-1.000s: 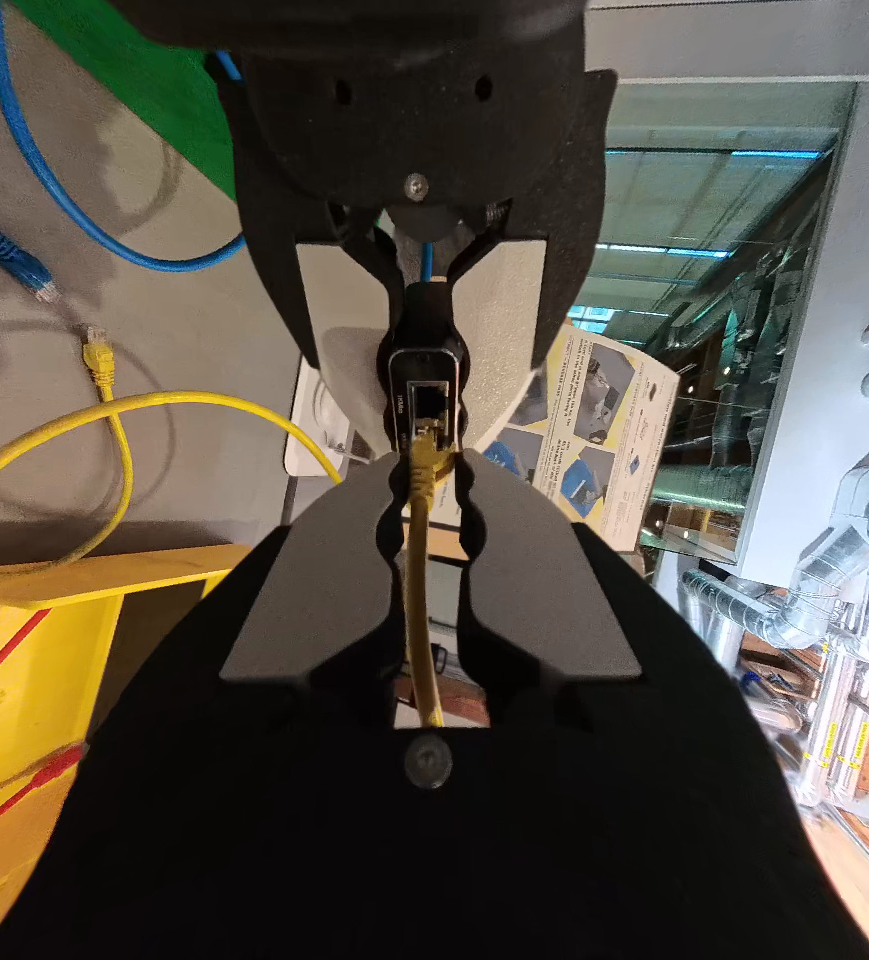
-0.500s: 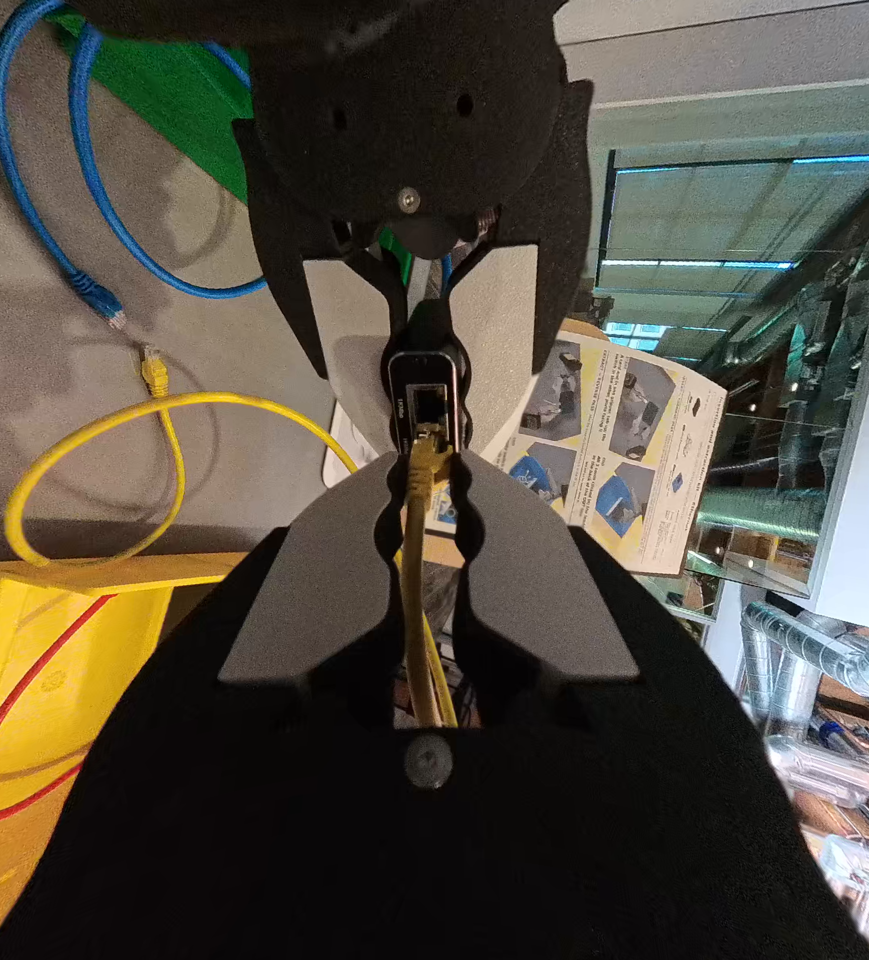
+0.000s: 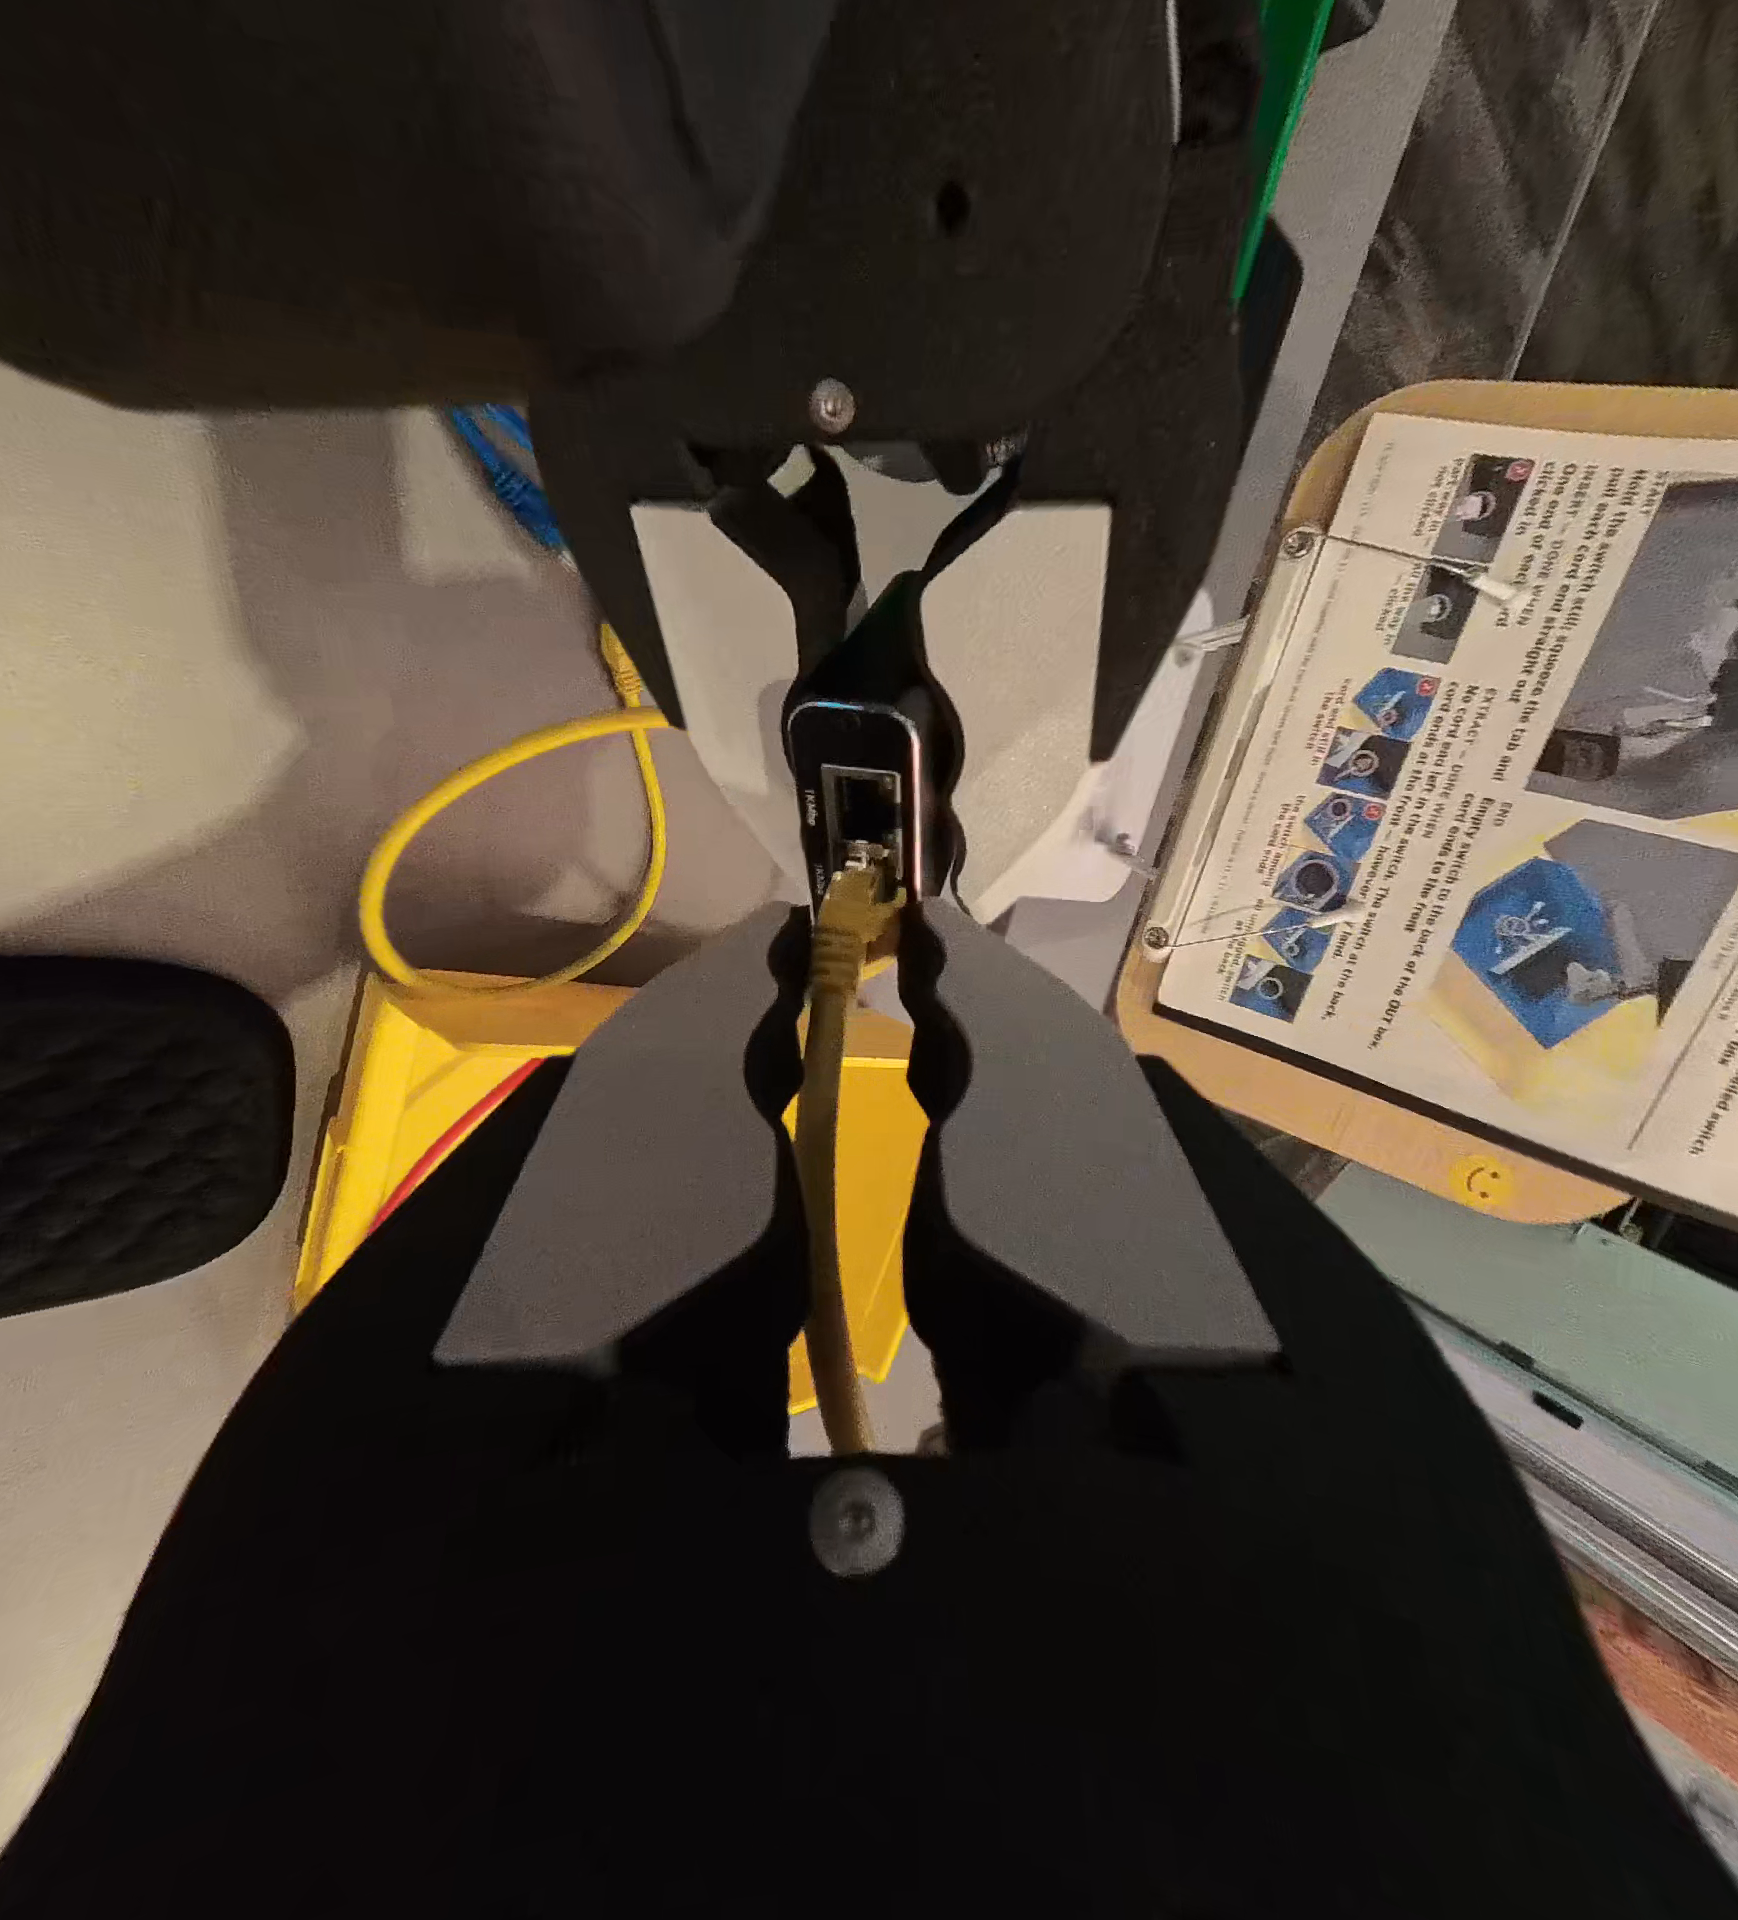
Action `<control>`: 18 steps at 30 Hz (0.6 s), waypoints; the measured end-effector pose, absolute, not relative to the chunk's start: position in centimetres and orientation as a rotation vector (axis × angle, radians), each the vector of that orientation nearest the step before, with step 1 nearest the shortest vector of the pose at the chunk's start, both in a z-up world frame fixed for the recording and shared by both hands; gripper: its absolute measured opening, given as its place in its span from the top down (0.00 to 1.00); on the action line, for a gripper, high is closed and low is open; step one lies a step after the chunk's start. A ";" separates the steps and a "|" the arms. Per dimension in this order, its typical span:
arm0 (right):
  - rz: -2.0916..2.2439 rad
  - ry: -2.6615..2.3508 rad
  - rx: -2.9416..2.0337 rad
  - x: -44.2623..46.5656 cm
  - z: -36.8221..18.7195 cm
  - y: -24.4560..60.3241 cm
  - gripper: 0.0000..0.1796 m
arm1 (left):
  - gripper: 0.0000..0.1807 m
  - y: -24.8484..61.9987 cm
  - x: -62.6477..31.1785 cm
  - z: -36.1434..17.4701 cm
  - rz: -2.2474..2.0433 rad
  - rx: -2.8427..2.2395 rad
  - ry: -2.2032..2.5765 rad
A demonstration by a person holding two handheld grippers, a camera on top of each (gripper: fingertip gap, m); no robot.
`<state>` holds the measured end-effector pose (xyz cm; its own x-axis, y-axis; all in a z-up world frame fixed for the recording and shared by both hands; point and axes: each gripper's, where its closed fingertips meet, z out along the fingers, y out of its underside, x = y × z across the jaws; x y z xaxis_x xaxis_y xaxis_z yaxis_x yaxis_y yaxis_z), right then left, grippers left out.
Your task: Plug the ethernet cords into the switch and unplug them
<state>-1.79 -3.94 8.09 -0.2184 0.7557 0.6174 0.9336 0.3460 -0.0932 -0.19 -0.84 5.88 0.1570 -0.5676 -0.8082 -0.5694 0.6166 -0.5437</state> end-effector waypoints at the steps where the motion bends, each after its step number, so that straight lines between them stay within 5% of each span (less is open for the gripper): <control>1: -0.398 -2.044 -1.478 -1.9 7.9 -3.8 0.90 | 0.85 -0.7 -0.3 5.6 -0.026 -1.033 1.501; 18: -0.306 -1.842 -1.412 -3.5 9.6 -3.0 0.90 | 0.86 -0.3 -1.9 7.3 -0.031 -1.058 1.442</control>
